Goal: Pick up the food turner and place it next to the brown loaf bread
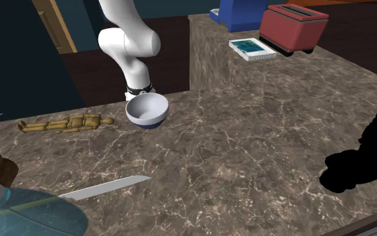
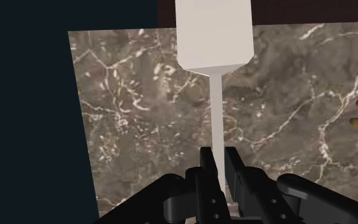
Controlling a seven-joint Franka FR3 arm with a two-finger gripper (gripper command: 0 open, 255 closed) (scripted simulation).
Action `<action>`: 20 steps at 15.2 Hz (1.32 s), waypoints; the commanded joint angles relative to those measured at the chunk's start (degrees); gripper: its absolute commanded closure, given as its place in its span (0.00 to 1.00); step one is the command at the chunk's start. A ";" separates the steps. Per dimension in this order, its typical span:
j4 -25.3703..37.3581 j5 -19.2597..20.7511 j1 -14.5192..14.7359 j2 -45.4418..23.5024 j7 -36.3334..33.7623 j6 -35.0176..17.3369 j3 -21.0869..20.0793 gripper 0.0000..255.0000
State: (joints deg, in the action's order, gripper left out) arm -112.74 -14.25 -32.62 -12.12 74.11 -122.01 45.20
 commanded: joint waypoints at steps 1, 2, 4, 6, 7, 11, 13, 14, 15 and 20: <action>-0.78 -0.75 -0.23 -0.69 0.59 -1.25 -0.23 1.00; -1.13 -1.20 -0.37 -1.13 0.92 -1.88 -0.38 1.00; -1.78 -2.14 -0.67 -2.03 1.60 -3.11 -0.72 1.00; -2.37 -3.12 -1.00 -2.98 2.30 -4.33 -1.10 1.00; -2.65 -3.62 -1.18 -3.46 2.66 -4.93 -1.32 1.00; -2.88 -4.07 -1.35 -3.88 2.98 -5.44 -1.51 1.00; -2.88 -4.07 -1.35 -3.88 2.98 -5.44 -1.51 1.00; -2.88 -4.07 -1.35 -3.88 2.98 -5.44 -1.51 1.00; -2.88 -4.07 -1.35 -3.88 2.98 -5.44 -1.51 1.00; -2.87 -4.06 -1.35 -3.88 2.98 -5.43 -1.51 0.00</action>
State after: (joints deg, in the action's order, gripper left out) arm -115.61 -18.31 -33.97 -16.00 77.09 -127.44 43.69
